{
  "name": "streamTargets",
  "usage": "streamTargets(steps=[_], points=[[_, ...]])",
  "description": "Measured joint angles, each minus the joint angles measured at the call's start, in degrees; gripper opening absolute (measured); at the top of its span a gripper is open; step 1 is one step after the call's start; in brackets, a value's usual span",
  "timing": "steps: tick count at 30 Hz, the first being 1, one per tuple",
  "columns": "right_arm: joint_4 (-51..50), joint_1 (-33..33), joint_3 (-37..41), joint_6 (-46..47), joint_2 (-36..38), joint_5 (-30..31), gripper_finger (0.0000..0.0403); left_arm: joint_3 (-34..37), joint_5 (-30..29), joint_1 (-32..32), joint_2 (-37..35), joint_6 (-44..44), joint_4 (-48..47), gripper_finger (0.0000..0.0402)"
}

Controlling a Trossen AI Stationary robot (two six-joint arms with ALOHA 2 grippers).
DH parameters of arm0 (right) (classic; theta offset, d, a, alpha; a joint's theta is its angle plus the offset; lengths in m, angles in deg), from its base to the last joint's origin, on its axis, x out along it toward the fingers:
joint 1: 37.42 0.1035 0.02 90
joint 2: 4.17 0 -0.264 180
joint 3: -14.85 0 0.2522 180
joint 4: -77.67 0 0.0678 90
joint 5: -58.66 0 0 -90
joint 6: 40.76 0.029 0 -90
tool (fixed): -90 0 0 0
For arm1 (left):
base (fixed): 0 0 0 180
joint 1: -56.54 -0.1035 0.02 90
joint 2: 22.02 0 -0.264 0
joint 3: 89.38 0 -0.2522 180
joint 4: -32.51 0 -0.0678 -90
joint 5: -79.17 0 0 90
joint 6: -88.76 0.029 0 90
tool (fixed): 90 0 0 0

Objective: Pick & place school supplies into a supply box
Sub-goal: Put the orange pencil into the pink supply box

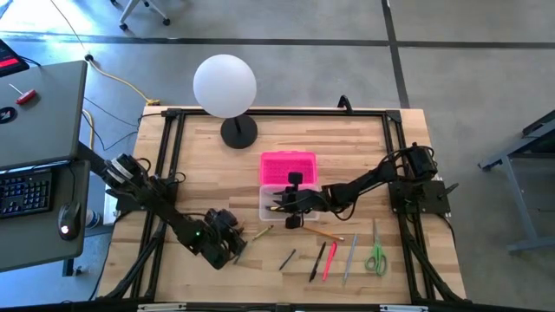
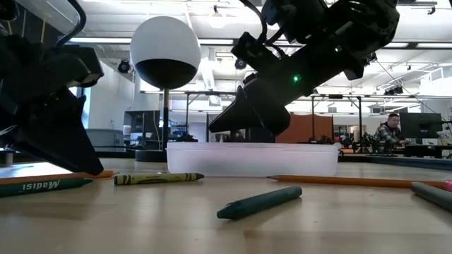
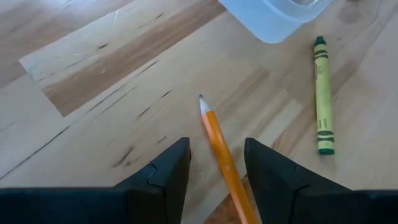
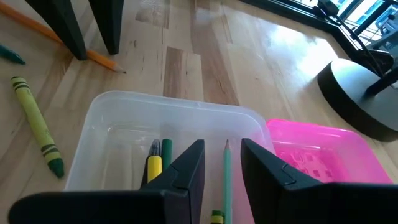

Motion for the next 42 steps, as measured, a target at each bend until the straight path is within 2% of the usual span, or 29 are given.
streamTargets(steps=[4, 7, 10, 19, 25, 29, 31, 36, 42], points=[[0.0, 0.0, 0.0, 0.0, 0.0, -0.2, 0.0083, 0.0, 0.0, 0.0, 0.7, 5.8, -0.2, 0.0188], [0.0, 0.0, 0.0, 0.0, 0.0, -0.2, 0.0083, 0.0, -2.2, 0.0, 2.4, 8.0, 0.0, 0.0188], [0.0, 0.0, 0.0, 0.0, 0.0, -0.3, 0.0083, -0.1, -3.7, 0.1, 4.5, 7.0, 0.0, 0.0188], [0.0, -0.6, 0.0, -0.8, 0.0, -0.4, 0.0083, -0.1, -2.0, -0.8, 4.7, 4.6, -0.6, 0.0188], [0.0, -1.4, 0.0, 1.7, 0.0, -0.5, 0.0083, 0.1, -6.3, -0.8, 5.1, 5.9, -0.3, 0.0188], [-0.4, -1.4, 0.0, 3.4, 0.0, -2.4, 0.0083, 0.1, -5.9, -0.8, 6.6, 5.0, 0.0, 0.0188], [-0.5, -1.4, 0.0, 3.4, 0.0, -3.2, 0.0083, 0.0, -7.7, 0.3, 8.3, 3.4, 0.3, 0.0188], [-0.2, -1.4, 0.0, 1.2, 0.0, -2.7, 0.0083, 0.1, -18.1, 3.8, 14.1, -2.7, 2.7, 0.0188], [-0.2, -2.2, 0.0, -1.0, 0.0, -2.7, 0.0083, 0.3, -25.0, 7.7, 18.6, -10.3, 5.2, 0.0188]])
